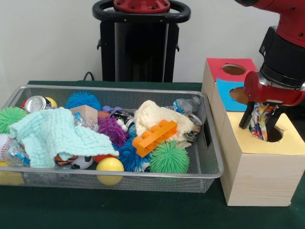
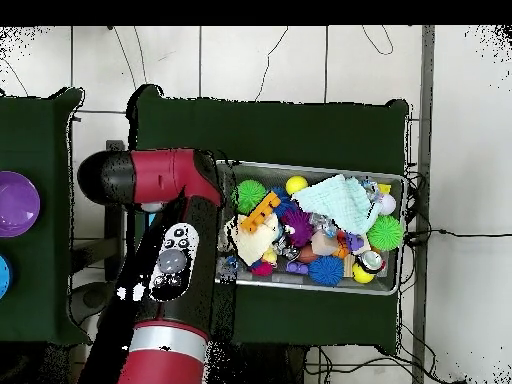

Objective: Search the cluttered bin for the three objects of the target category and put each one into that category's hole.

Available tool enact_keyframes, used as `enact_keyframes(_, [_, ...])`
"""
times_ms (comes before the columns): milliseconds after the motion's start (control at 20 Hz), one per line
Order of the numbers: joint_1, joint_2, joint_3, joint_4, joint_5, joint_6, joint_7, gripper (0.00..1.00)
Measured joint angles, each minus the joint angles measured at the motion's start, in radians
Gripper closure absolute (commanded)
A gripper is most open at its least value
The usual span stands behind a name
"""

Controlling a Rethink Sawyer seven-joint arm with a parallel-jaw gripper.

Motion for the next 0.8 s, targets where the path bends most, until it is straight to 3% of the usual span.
enact_keyframes(400, [-0.033, 0.001, 0.016, 0.003, 0.061, 0.024, 0.000, 0.00])
enact_keyframes(800, [-0.032, -0.002, 0.015, 0.008, 0.070, 0.022, 0.000, 0.00])
